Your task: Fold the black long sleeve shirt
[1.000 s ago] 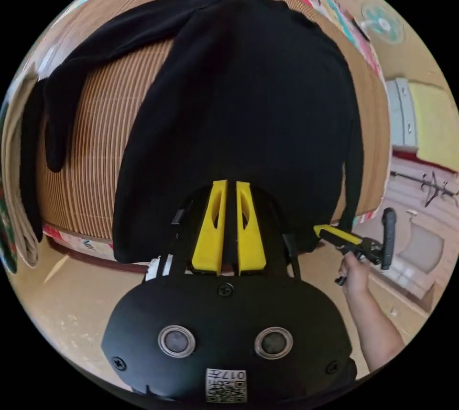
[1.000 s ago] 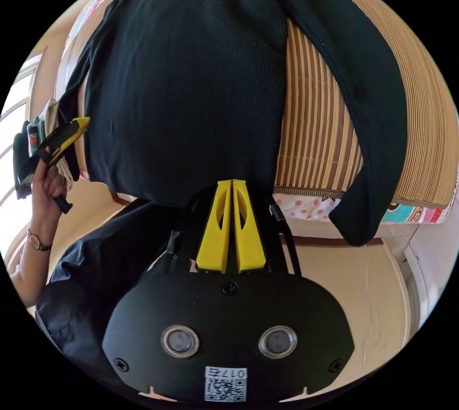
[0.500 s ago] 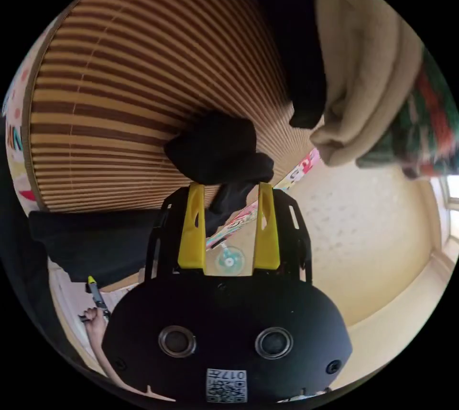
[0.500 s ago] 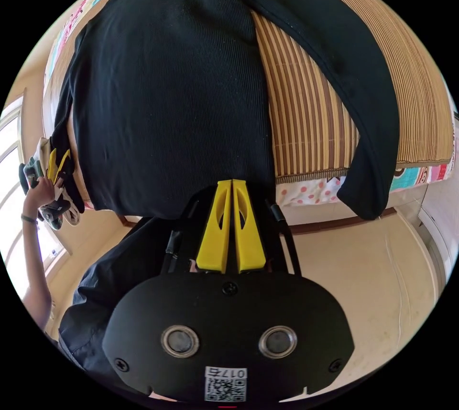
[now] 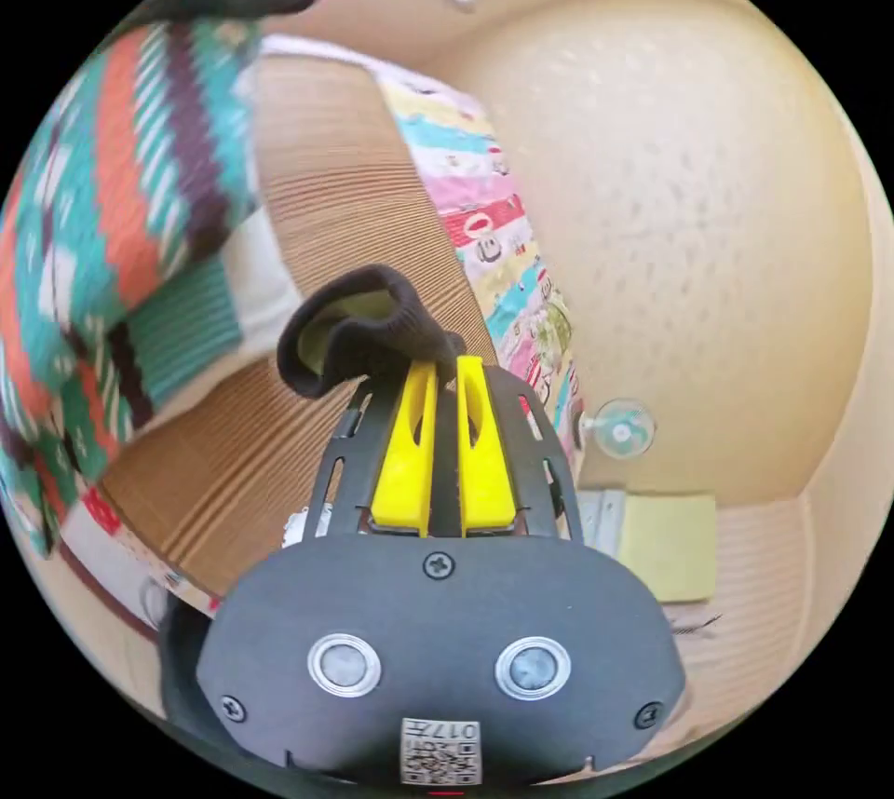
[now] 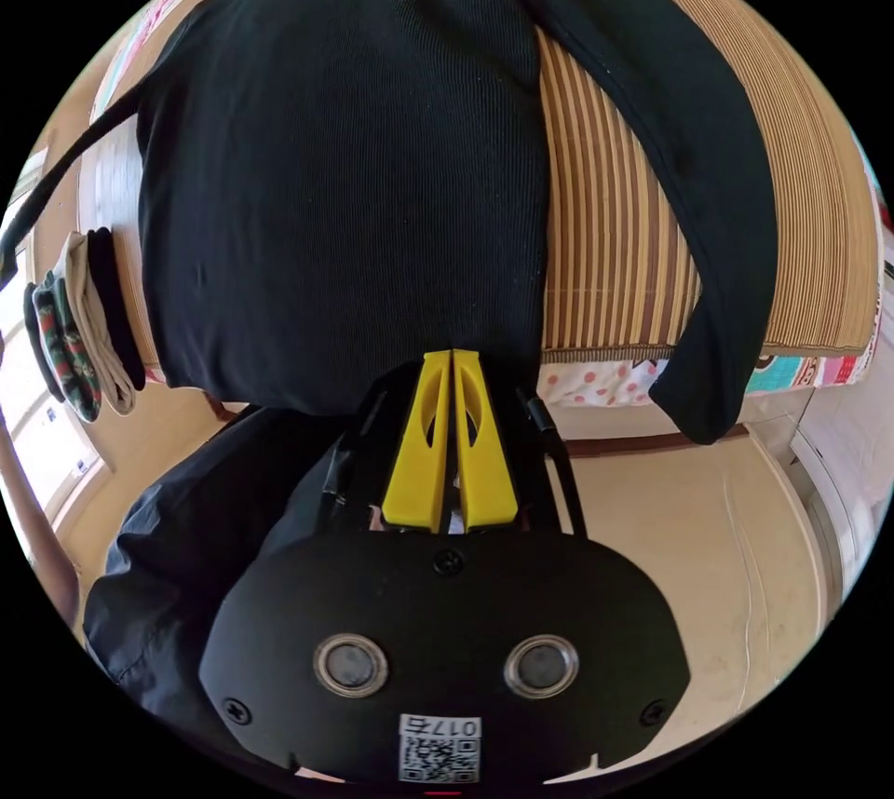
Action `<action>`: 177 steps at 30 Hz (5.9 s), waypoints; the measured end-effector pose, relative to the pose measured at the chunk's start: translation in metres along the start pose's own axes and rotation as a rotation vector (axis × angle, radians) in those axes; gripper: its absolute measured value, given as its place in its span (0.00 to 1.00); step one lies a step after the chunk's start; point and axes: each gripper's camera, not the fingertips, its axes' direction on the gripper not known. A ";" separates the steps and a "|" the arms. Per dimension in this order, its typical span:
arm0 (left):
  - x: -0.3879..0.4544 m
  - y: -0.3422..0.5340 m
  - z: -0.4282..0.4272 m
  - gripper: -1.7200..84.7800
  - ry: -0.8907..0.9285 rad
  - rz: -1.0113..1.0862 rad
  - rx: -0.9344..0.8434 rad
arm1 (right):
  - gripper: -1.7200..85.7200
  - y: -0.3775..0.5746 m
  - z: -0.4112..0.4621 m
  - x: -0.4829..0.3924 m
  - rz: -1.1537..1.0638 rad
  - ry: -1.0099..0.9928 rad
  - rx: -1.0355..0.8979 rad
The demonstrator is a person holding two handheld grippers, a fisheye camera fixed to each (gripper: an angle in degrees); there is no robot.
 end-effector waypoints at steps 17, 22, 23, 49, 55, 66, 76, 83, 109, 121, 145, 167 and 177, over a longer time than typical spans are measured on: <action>0.193 0.408 0.258 0.13 0.011 0.759 -0.872 | 0.13 0.183 0.081 0.257 0.892 -1.498 0.665; 0.158 0.425 0.281 0.13 -0.149 0.692 -0.876 | 0.15 0.206 0.125 0.288 1.118 -1.680 0.798; 0.157 0.423 0.285 0.13 -0.153 0.683 -0.868 | 0.15 0.204 0.130 0.294 1.140 -1.702 0.805; 0.105 0.323 0.405 0.11 -0.567 0.541 -0.576 | 0.15 -0.062 -0.108 0.216 0.053 -0.457 0.520; 0.090 0.310 0.394 0.05 -0.516 0.538 -0.589 | 0.11 -0.176 -0.105 0.119 -0.105 -0.220 0.426; 0.028 0.222 0.333 0.02 -0.126 0.249 -0.529 | 0.10 -0.229 -0.136 0.159 0.026 -0.423 0.442; 0.021 0.260 0.266 0.08 -0.252 0.148 -0.381 | 0.15 -0.039 -0.005 0.377 0.707 -1.052 0.678; 0.043 0.336 0.248 0.08 -0.221 0.238 -0.542 | 0.11 0.017 0.045 0.469 0.968 -1.144 0.878; 0.041 0.331 0.199 0.12 -0.129 0.248 -0.416 | 0.06 -0.151 -0.025 0.010 -0.344 -0.642 0.361; 0.075 0.269 0.345 0.10 -0.350 0.460 -0.543 | 0.05 -0.067 0.012 0.072 -0.166 -0.621 0.240; -0.056 0.370 0.068 0.17 -0.333 0.480 -1.034 | 0.22 0.015 0.068 0.150 0.026 -0.378 -0.103; -0.032 0.229 -0.064 0.04 0.884 -0.042 -1.272 | 0.05 0.138 -0.028 0.311 -0.323 -1.704 0.560; -0.037 0.175 0.043 0.04 0.611 -0.492 -0.727 | 0.05 -0.030 0.036 0.321 0.535 -1.696 0.674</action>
